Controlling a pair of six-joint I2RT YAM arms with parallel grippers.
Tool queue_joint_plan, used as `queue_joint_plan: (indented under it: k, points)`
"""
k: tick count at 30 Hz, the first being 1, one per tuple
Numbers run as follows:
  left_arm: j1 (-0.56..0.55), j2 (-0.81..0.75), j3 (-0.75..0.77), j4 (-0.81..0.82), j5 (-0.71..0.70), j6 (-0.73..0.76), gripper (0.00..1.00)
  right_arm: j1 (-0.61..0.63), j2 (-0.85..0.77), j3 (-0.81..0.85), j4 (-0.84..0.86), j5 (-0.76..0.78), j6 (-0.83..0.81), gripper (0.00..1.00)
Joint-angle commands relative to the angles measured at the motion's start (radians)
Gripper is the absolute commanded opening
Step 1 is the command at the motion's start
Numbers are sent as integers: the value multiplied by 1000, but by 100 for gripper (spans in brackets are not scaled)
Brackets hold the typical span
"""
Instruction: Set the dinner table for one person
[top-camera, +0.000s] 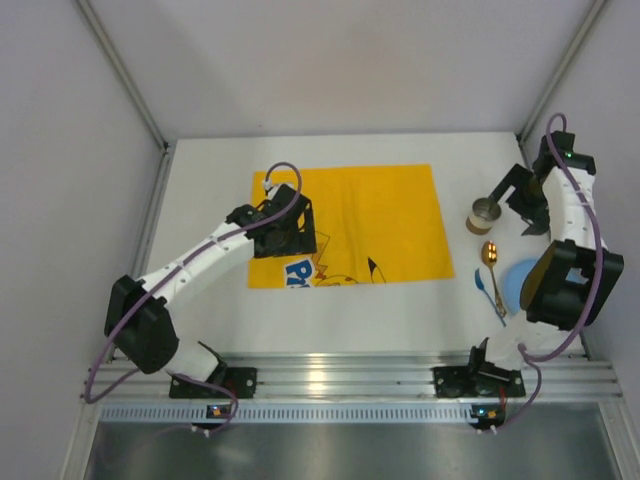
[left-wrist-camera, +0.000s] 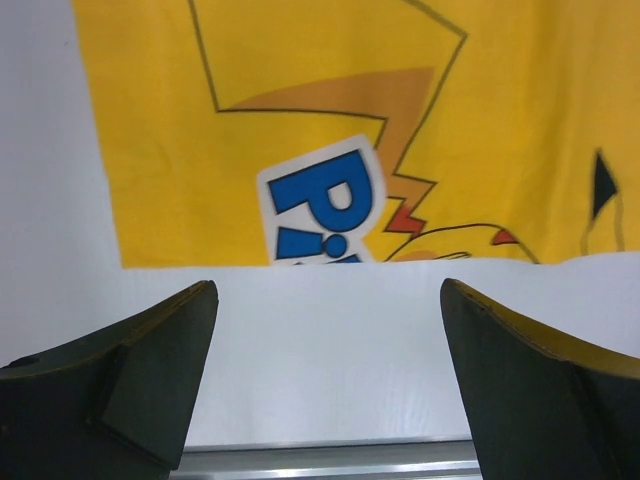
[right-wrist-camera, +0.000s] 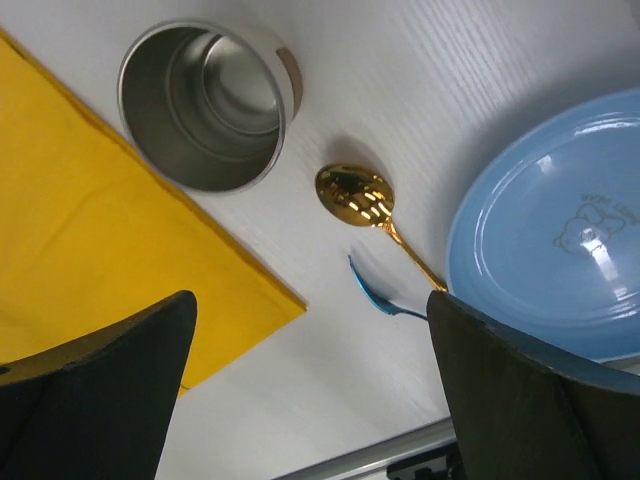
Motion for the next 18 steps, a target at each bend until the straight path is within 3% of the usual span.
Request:
queue_joint_plan:
  k: [1, 11, 18]
  points:
    - [36, -47, -109, 42, -15, 46, 99, -49, 75, 116, 41, 10, -25, 100]
    - [53, -69, -174, 60, -2, 80, 99, -63, 275, 208, 86, 26, -6, 94]
    - [83, -22, -171, 92, 27, 103, 99, -21, 365, 233, 104, 41, -3, 65]
